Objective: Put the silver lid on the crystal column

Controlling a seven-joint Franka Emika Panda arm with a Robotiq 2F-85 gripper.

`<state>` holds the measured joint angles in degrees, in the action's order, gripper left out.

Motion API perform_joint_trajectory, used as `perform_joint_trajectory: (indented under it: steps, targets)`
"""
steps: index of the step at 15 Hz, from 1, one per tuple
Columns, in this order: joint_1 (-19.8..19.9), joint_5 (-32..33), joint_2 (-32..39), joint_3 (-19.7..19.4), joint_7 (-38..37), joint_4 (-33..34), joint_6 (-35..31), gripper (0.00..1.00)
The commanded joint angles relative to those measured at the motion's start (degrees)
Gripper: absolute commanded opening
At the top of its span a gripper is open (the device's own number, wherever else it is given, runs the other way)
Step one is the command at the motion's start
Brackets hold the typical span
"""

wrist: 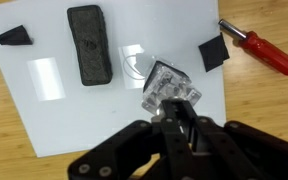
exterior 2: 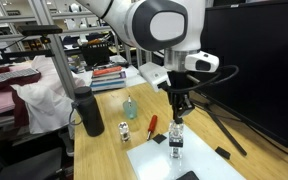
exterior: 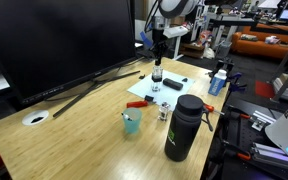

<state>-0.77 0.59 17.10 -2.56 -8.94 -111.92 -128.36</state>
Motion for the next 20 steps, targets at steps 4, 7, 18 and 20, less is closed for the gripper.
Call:
perform_joint_trajectory:
  steps: [4, 7, 18, 20]
  targets:
    - [-0.1, 1.7, 1.3, -0.6, -2.5, 1.2, 0.8, 0.03]
    - [-0.1, 1.1, 1.6, -0.3, -2.3, 1.4, 1.0, 0.03]
    - [-0.1, 1.0, 2.1, -0.2, -2.6, 1.4, 1.4, 0.03]
    - [-0.1, 0.9, 1.9, -0.2, -2.6, 1.0, 1.4, 0.03]
